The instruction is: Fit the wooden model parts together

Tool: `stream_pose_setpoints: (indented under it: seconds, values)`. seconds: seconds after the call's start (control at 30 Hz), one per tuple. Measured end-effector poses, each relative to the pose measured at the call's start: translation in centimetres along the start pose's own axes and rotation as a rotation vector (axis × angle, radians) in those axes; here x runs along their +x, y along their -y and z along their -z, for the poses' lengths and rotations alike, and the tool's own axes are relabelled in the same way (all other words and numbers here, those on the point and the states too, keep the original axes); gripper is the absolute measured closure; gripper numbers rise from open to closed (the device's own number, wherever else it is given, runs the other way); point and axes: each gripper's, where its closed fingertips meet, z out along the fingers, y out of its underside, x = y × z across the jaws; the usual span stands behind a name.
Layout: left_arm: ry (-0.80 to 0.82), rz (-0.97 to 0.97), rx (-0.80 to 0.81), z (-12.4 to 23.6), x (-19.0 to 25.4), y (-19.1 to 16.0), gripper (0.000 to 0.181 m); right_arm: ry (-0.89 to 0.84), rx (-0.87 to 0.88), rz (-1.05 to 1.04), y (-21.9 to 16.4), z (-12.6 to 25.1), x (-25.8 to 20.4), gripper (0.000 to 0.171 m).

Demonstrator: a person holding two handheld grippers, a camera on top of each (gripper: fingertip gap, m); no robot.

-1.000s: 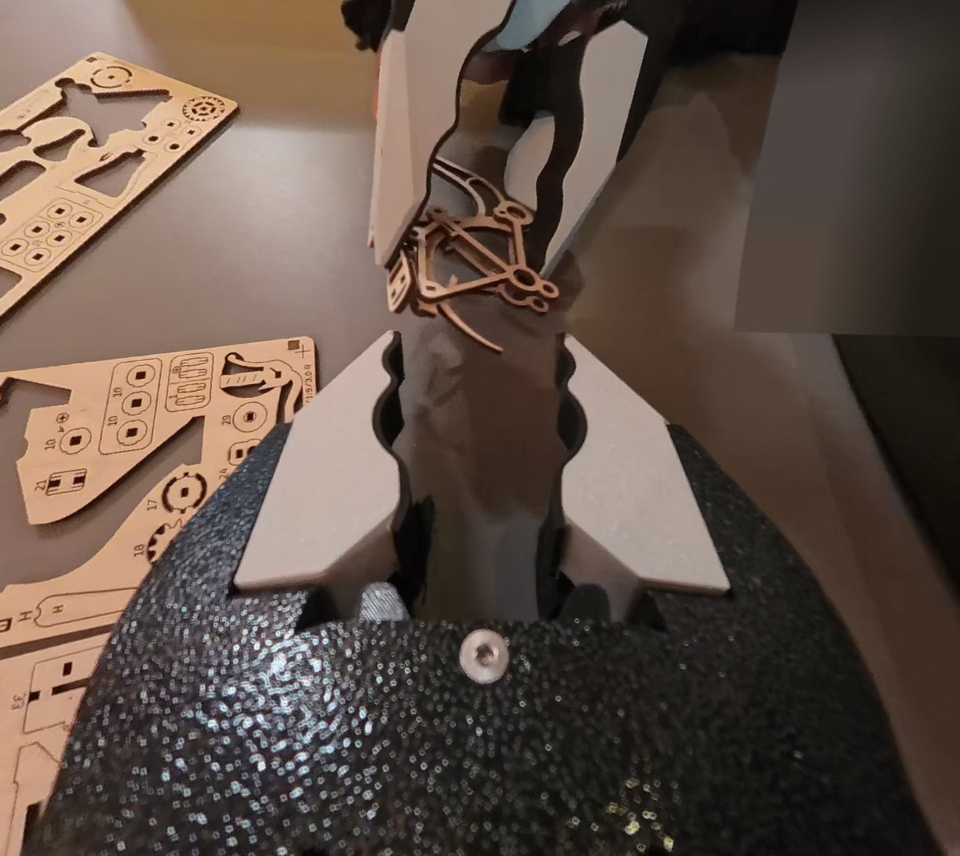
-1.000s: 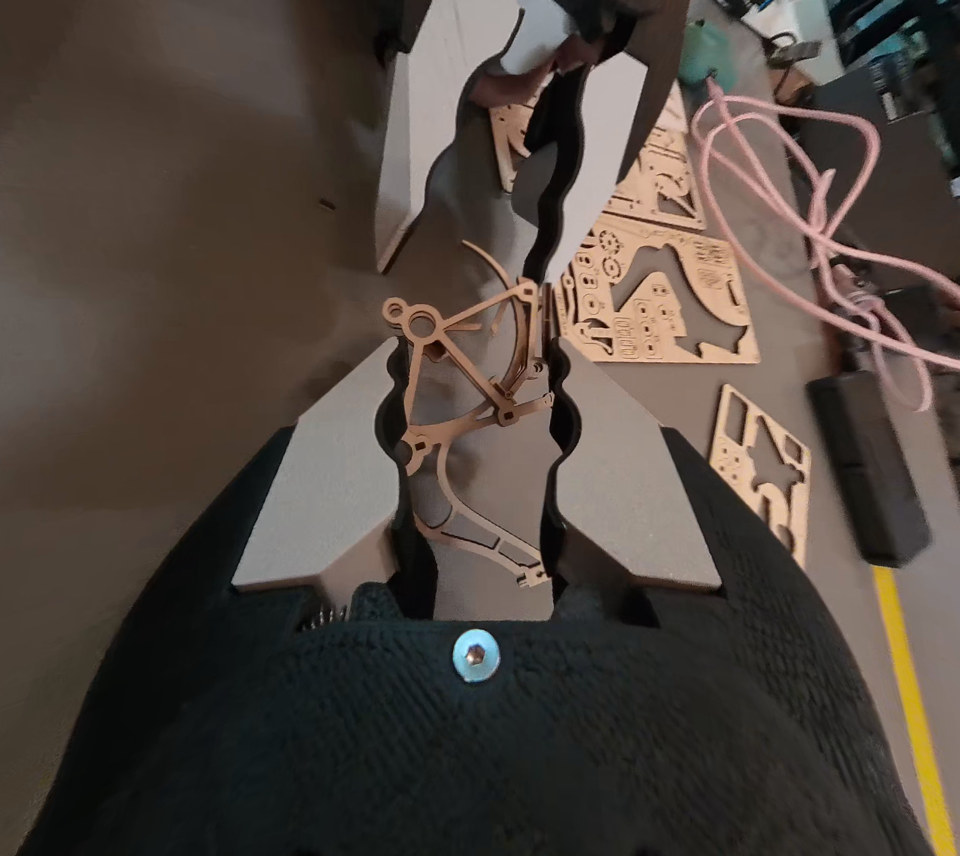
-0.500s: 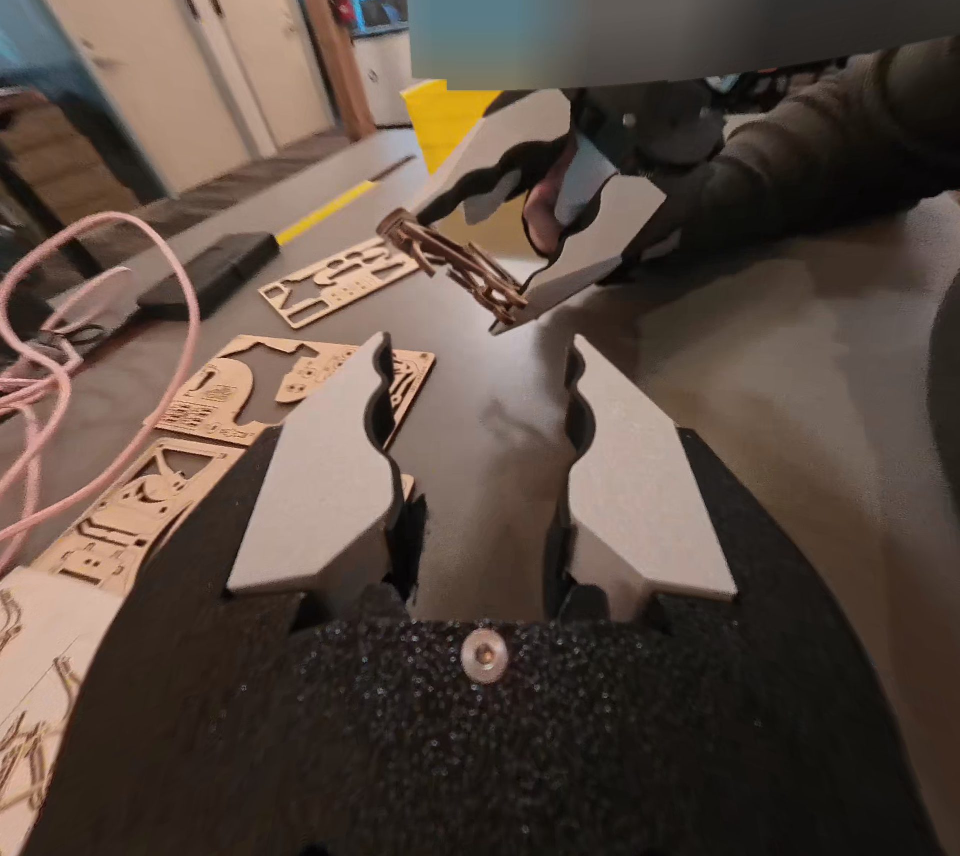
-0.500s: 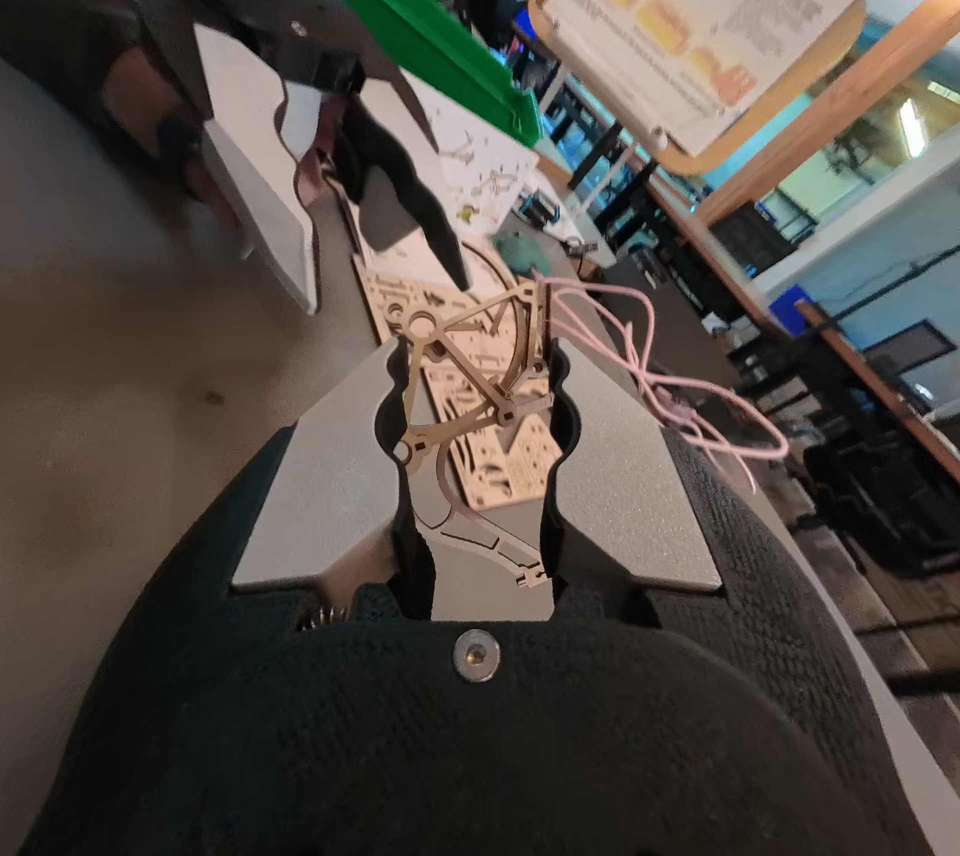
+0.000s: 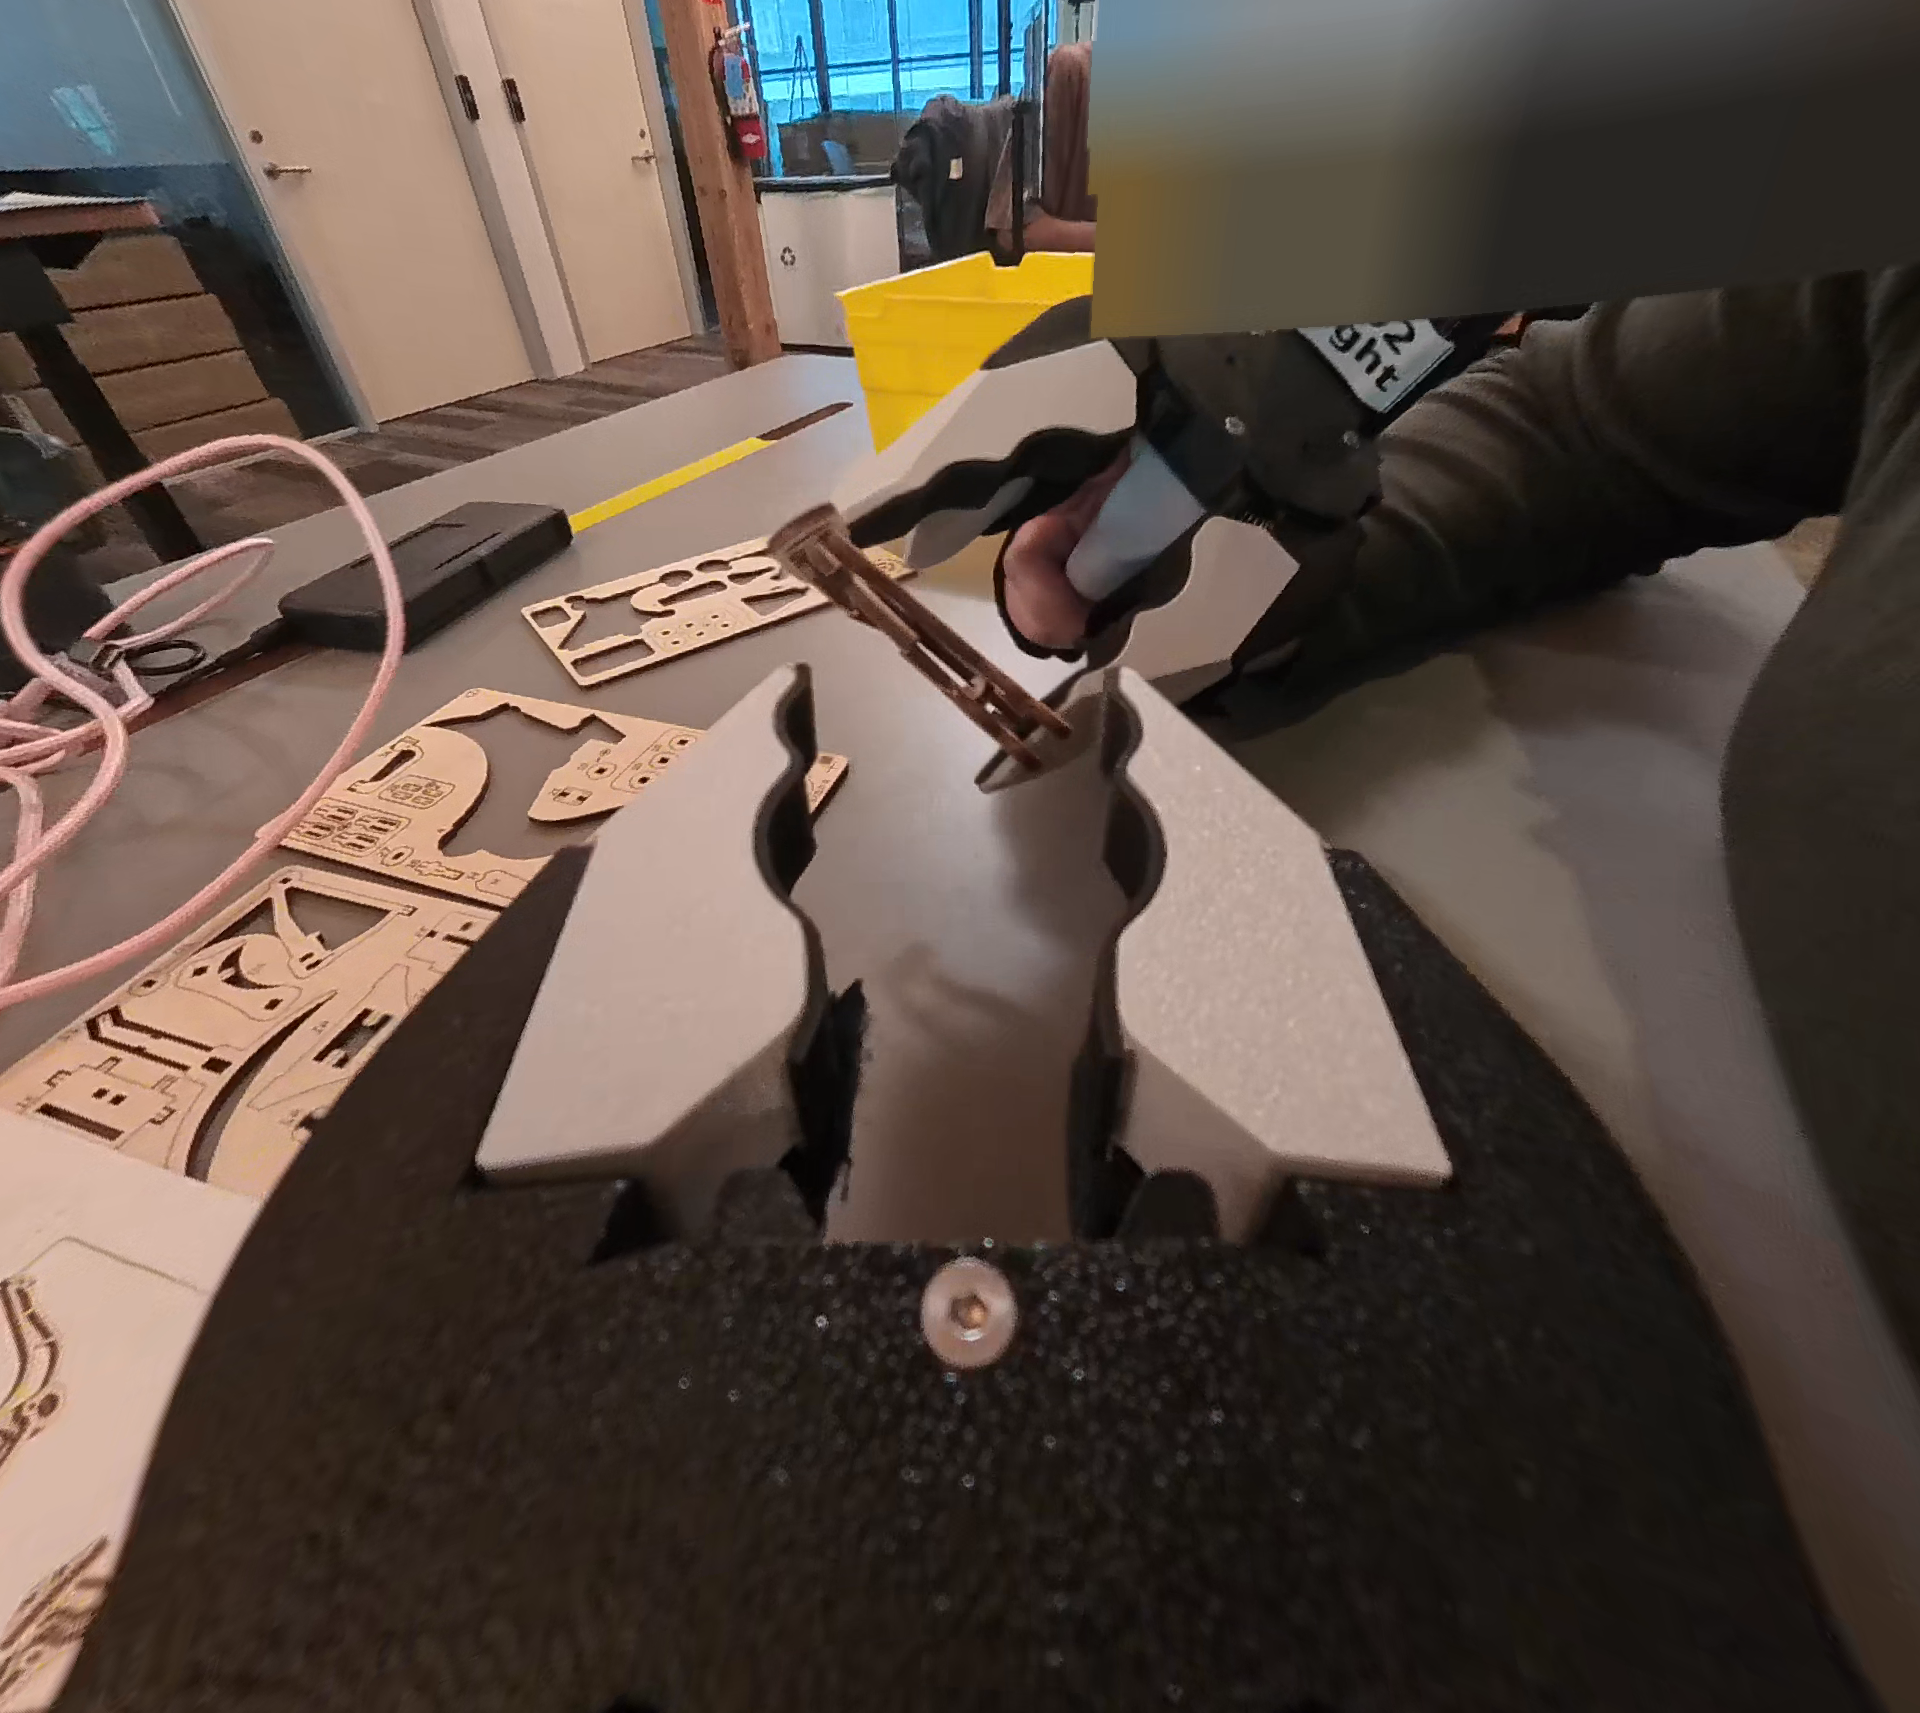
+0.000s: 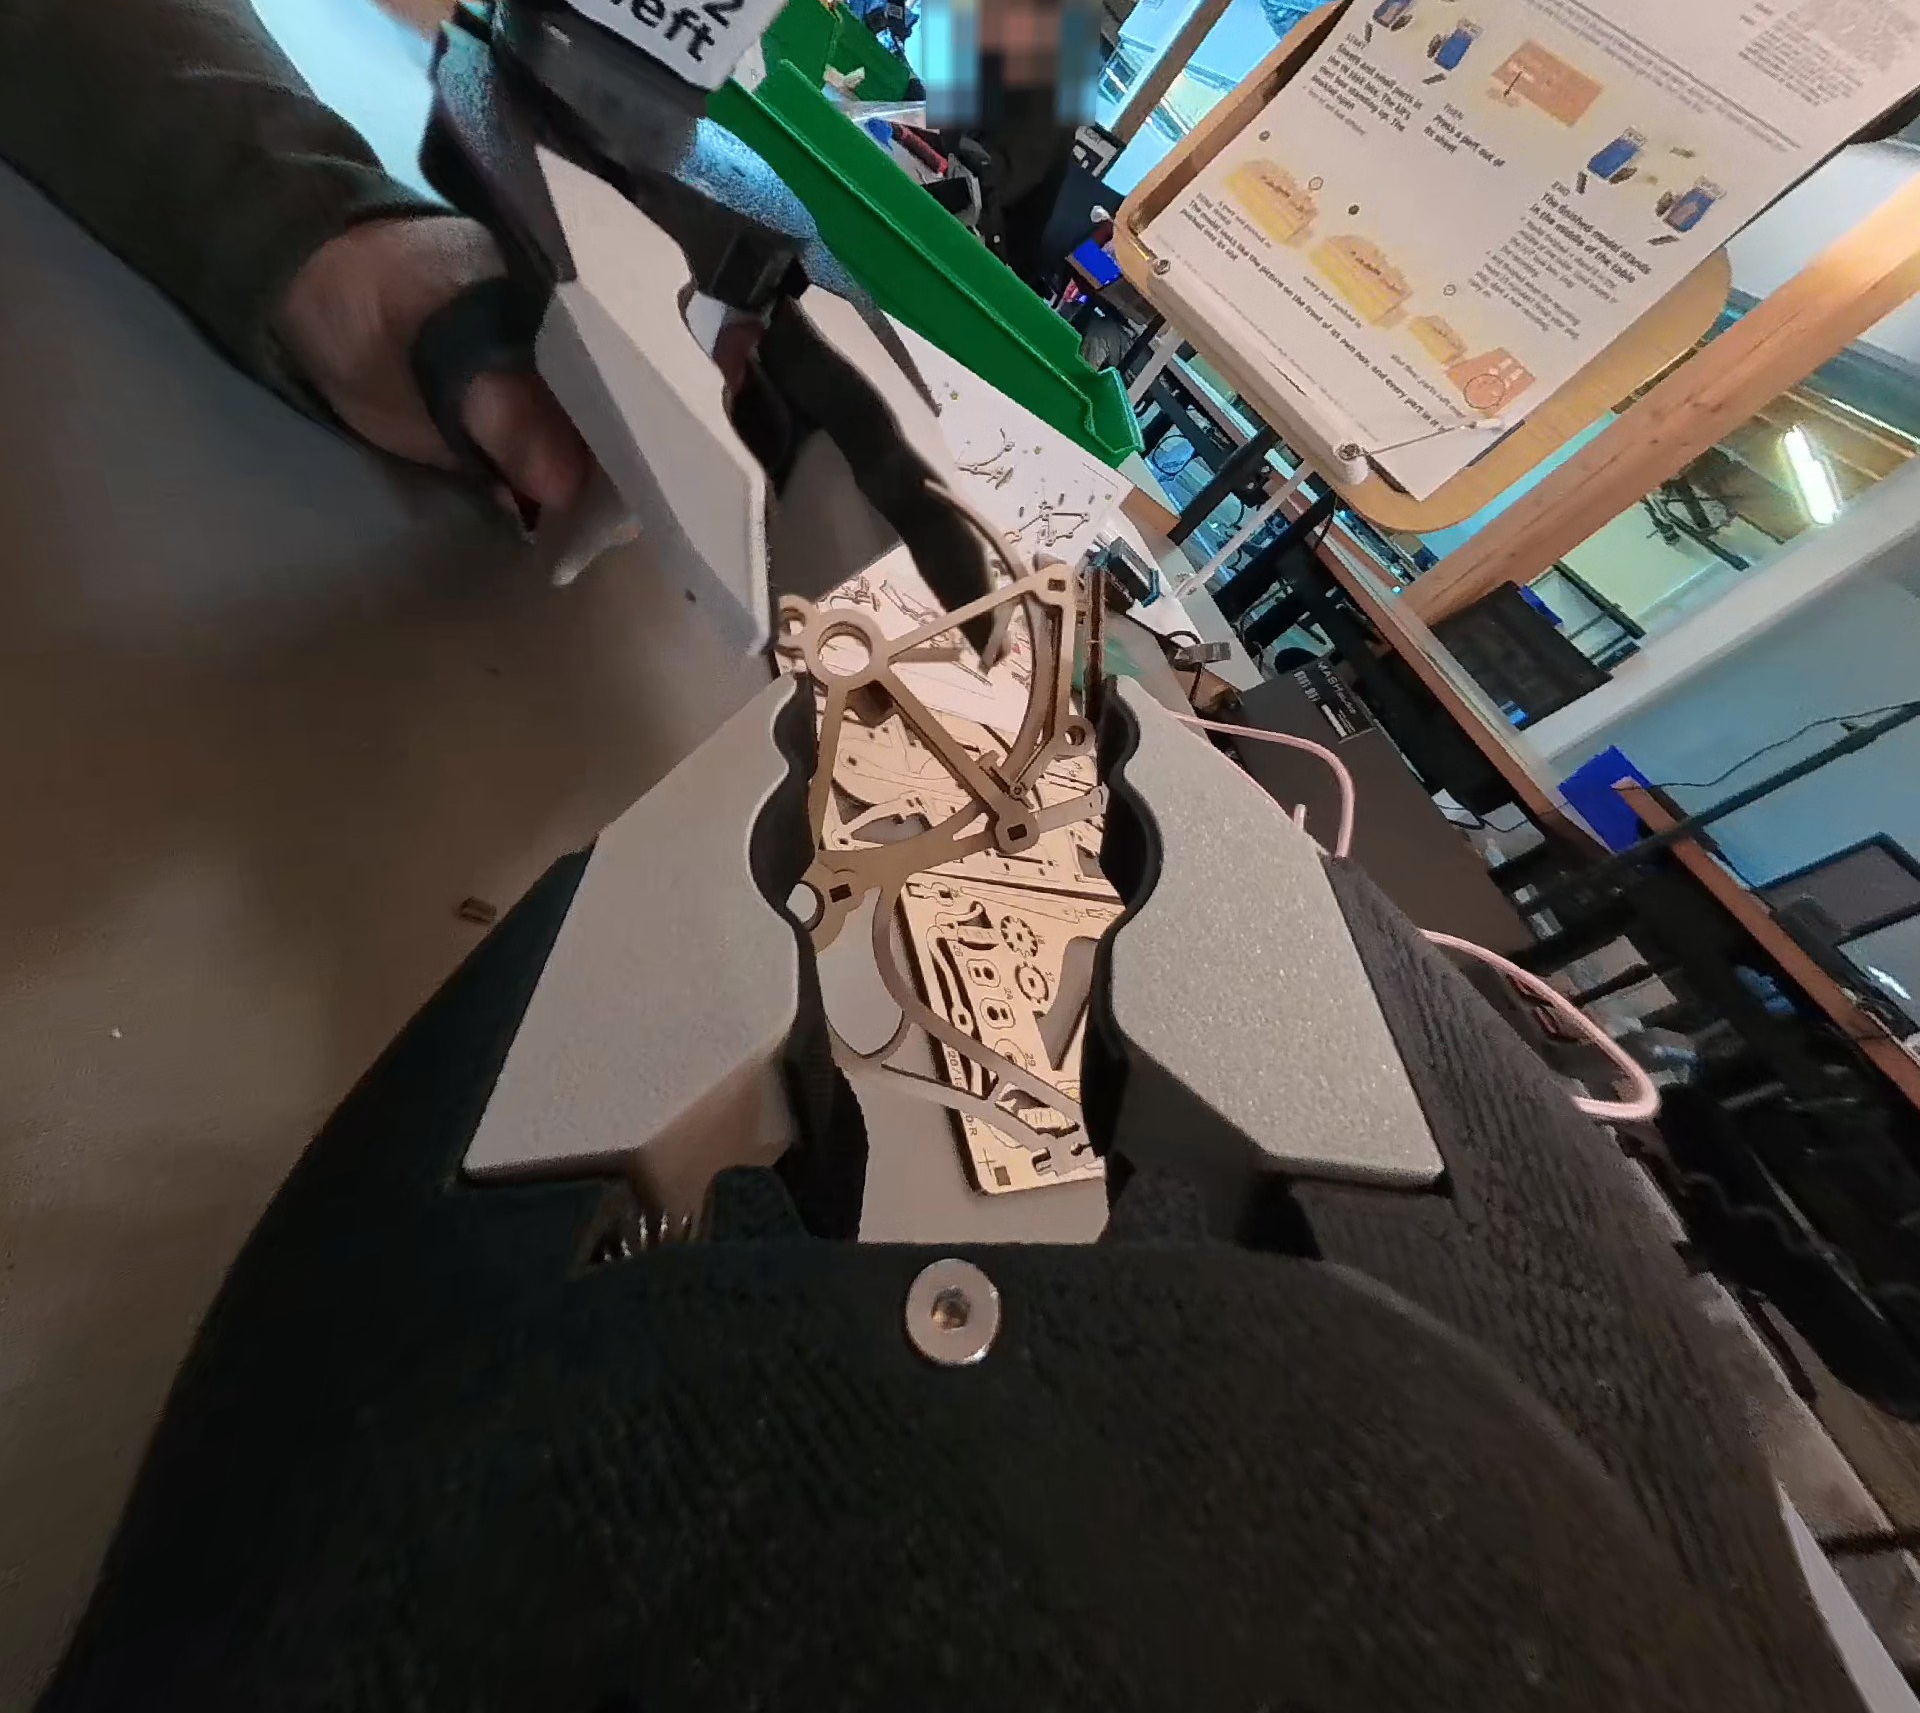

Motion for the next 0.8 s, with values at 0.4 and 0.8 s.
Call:
stream_pose_setpoints:
  seconds: [0.4, 0.8]
  values:
    - [-0.031, 0.018, 0.022, -0.2, 0.1, 0.3, 0.129, 0.008, -0.004, -0.049, -0.6, 0.2, 0.4, 0.118]
    - [-0.056, -0.027, -0.006, -0.4, 1.1, -0.1, 0.130, 0.031, -0.008, -0.004, -0.5, 0.3, -0.4, 0.118]
